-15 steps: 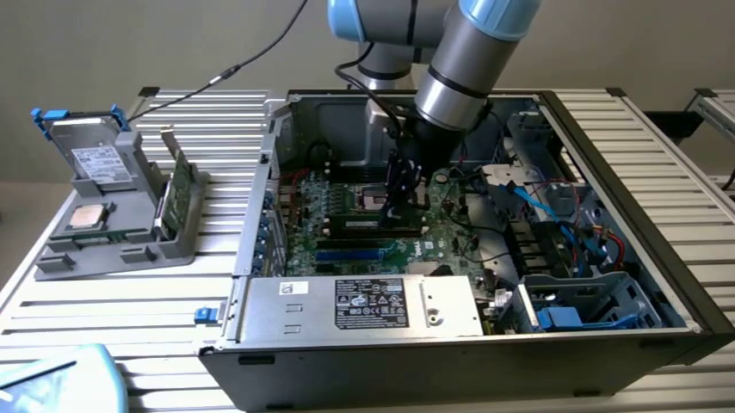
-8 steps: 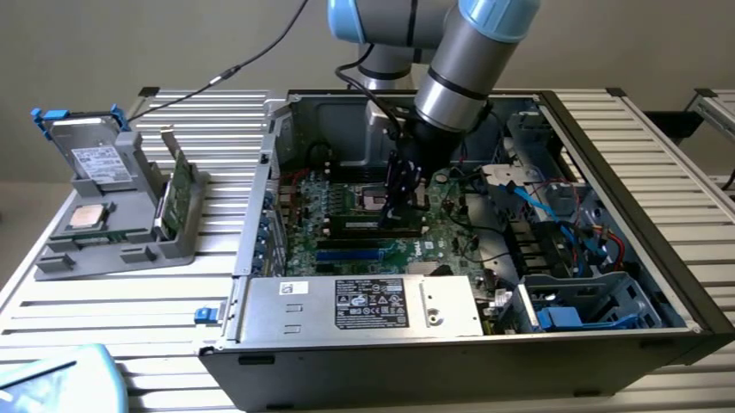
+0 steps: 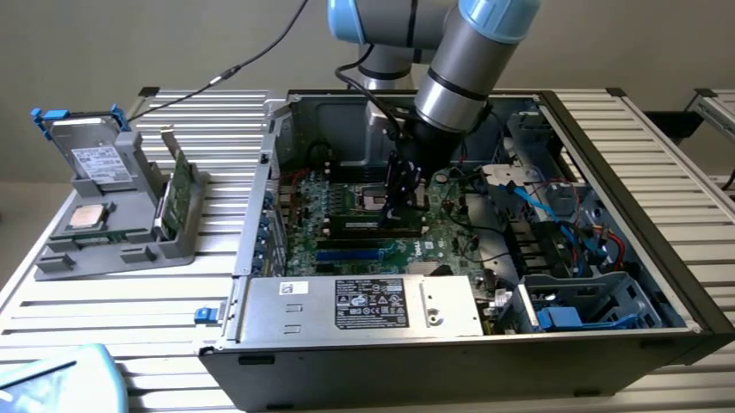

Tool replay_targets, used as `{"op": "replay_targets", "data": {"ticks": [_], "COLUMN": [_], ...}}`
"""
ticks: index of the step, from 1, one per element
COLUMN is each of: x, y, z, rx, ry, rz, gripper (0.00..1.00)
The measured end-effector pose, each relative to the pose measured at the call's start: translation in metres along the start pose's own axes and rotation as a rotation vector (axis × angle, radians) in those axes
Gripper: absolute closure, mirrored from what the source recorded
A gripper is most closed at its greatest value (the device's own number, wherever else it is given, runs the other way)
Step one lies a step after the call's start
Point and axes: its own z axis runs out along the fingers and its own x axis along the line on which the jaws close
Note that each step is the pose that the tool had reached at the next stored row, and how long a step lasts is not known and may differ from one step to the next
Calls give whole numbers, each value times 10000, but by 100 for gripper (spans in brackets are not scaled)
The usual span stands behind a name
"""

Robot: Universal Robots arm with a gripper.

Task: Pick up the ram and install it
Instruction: 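Insert the ram into the slot, then press down the ram until it locks into place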

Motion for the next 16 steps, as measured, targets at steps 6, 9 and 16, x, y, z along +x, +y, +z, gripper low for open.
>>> {"op": "replay_targets", "data": {"ticks": [6, 9, 16], "x": [-3, -3, -6], "y": [-4, -7, -12], "z": [12, 18, 34], "rx": [-8, -10, -17], "ry": [-26, -30, -46], "rz": [71, 83, 140], "gripper": [86, 86, 86]}}
